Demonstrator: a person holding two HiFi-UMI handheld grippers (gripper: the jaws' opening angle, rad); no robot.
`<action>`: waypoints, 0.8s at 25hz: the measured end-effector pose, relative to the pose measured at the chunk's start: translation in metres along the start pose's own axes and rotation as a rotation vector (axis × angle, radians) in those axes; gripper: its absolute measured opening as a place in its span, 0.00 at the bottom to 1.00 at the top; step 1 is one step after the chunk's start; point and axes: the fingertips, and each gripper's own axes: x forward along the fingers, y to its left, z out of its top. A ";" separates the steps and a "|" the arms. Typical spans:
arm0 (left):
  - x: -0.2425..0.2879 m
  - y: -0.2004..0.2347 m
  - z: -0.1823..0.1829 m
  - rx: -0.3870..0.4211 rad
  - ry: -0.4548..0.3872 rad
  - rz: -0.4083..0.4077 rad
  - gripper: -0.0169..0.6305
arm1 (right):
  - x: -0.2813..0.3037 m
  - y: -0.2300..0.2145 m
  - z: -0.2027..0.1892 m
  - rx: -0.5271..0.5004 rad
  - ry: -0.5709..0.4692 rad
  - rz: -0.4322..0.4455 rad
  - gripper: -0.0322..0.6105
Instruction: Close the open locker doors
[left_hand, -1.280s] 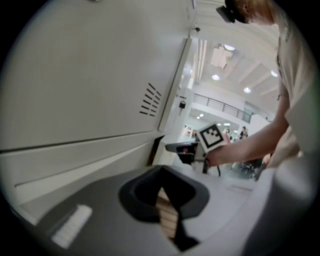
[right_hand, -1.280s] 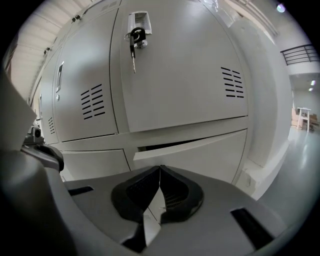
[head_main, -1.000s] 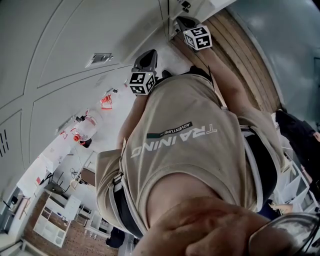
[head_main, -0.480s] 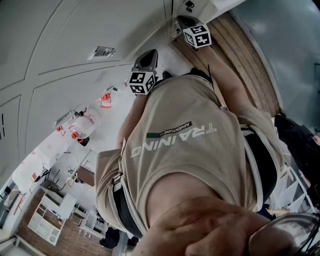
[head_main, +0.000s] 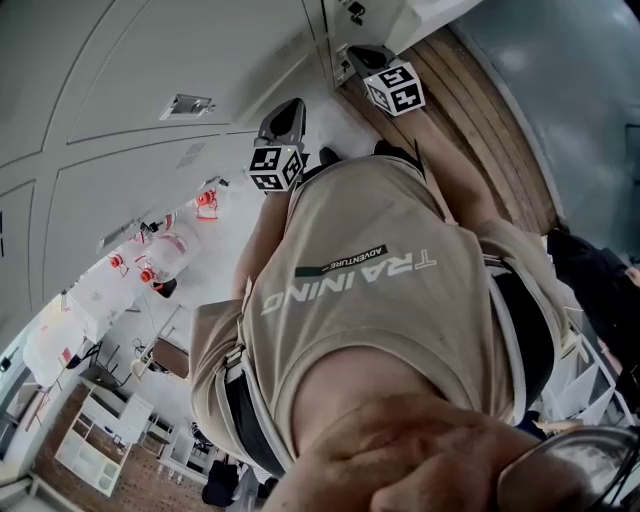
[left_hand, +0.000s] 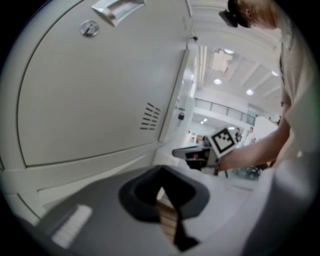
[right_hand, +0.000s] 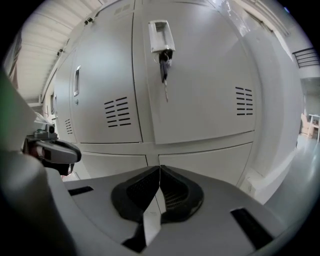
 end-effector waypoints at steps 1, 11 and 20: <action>0.002 -0.003 0.004 0.003 -0.010 0.001 0.03 | -0.009 0.001 0.003 -0.008 -0.005 0.005 0.07; 0.016 -0.049 0.068 0.062 -0.150 -0.002 0.03 | -0.094 0.011 0.042 -0.075 -0.087 0.024 0.07; 0.000 -0.080 0.128 0.142 -0.282 0.039 0.03 | -0.164 0.020 0.117 -0.122 -0.319 0.037 0.07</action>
